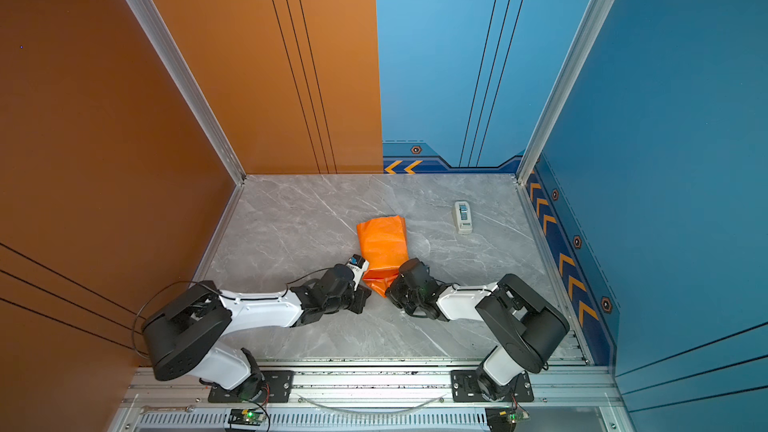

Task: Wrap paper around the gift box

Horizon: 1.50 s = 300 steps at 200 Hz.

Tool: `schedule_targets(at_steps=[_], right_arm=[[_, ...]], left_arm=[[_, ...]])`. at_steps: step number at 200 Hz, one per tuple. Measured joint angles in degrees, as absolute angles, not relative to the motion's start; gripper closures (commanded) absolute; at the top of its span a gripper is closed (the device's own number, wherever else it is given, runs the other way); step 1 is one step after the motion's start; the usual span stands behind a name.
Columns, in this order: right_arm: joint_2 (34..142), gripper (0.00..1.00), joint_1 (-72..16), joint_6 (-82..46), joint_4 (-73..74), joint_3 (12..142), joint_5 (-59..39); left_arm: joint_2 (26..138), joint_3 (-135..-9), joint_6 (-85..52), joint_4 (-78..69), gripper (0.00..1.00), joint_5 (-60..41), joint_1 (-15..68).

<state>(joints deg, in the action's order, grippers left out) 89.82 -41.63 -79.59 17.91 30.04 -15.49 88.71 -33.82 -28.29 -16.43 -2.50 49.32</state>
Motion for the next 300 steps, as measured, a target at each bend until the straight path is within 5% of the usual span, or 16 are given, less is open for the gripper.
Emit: schedule_targets(at_steps=[166,300], right_arm=[[89.82,1.00,-41.80,-79.37,17.08,30.48,-15.44],[89.82,1.00,-42.06,-79.24,17.12,30.79,-15.51]], left_arm=[[99.48,-40.66,-27.07,-20.49,1.00,1.02,49.82],[95.50,-40.49,-24.21,-13.61,0.96,8.25,49.95]])
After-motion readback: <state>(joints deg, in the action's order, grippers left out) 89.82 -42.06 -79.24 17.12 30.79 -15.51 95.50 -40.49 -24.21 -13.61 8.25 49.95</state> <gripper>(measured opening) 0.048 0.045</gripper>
